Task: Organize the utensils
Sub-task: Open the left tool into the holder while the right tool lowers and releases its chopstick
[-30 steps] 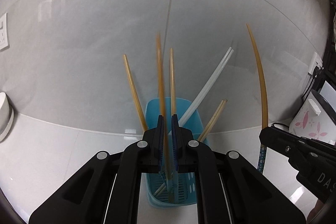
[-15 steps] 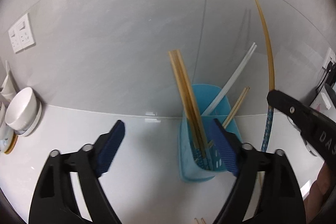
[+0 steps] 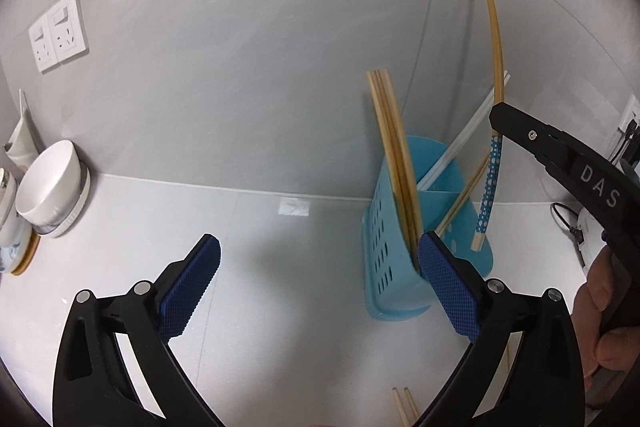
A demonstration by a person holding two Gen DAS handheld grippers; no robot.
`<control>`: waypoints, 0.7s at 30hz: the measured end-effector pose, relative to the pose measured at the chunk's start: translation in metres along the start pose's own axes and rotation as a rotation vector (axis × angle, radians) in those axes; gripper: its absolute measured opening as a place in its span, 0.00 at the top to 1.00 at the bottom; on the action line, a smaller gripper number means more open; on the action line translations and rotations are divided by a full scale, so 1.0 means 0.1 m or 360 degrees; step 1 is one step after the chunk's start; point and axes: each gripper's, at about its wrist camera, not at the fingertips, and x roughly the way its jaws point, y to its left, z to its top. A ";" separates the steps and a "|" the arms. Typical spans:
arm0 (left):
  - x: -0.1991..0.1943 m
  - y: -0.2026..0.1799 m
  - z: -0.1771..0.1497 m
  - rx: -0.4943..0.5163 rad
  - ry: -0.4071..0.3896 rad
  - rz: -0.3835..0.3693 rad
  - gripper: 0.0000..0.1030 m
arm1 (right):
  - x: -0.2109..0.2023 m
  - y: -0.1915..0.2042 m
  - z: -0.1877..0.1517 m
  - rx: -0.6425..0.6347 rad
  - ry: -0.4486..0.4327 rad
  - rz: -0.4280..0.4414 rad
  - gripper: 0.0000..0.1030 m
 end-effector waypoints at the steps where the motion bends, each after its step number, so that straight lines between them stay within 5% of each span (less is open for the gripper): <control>1: 0.02 0.02 0.00 -0.0004 0.0008 0.0001 0.06 | 0.02 0.01 -0.02 -0.0006 -0.0008 -0.0004 0.93; 8: 0.05 0.05 -0.03 -0.0028 0.0035 -0.0001 0.06 | 0.11 0.06 -0.16 -0.0060 -0.0057 -0.0031 0.93; 21: 0.11 0.05 -0.04 -0.0078 0.0065 0.0005 0.06 | 0.33 0.07 -0.48 -0.0119 0.0054 -0.0094 0.93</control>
